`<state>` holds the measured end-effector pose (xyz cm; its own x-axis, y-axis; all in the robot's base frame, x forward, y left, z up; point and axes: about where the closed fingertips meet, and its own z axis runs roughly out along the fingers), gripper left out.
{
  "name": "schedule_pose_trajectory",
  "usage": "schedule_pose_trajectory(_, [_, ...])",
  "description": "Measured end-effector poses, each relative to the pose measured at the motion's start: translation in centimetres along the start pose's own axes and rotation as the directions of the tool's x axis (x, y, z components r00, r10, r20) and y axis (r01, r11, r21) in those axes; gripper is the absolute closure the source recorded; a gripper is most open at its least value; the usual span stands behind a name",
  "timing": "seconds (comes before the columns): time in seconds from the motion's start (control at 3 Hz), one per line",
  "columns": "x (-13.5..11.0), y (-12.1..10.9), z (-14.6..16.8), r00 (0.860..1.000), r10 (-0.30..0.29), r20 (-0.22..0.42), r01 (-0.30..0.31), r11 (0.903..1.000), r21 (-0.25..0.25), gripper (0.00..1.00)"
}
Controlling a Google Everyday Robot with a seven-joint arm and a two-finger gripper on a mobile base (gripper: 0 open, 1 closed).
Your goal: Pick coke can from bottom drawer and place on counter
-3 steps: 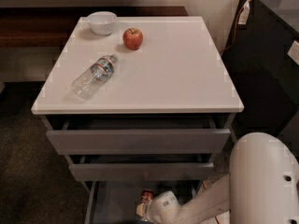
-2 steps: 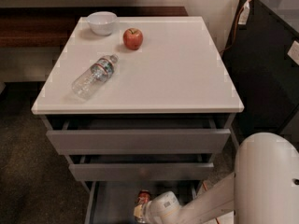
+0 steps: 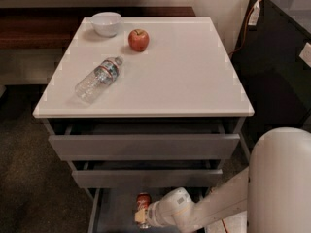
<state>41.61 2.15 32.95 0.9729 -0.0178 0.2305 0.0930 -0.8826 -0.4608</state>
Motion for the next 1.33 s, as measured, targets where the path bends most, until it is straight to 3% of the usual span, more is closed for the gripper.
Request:
schedule_pose_trajectory(0.33, [0.6, -1.1, -1.8, 0.998, -0.063, 0.026, 0.061, 0.9971, 0.045, 1.0])
schedule_pose_trajectory(0.67, [1.2, -2.4, -3.8, 0.988, -0.145, 0.046, 0.142, 0.9873, 0.072, 1.0])
schedule_pose_trajectory(1.0, [1.7, -4.0, -6.1, 0.96, -0.264, 0.091, 0.256, 0.9621, 0.094, 1.0])
schedule_pose_trajectory(1.33, [1.9, -5.4, -7.7, 0.92, -0.369, 0.132, 0.356, 0.9277, 0.112, 1.0])
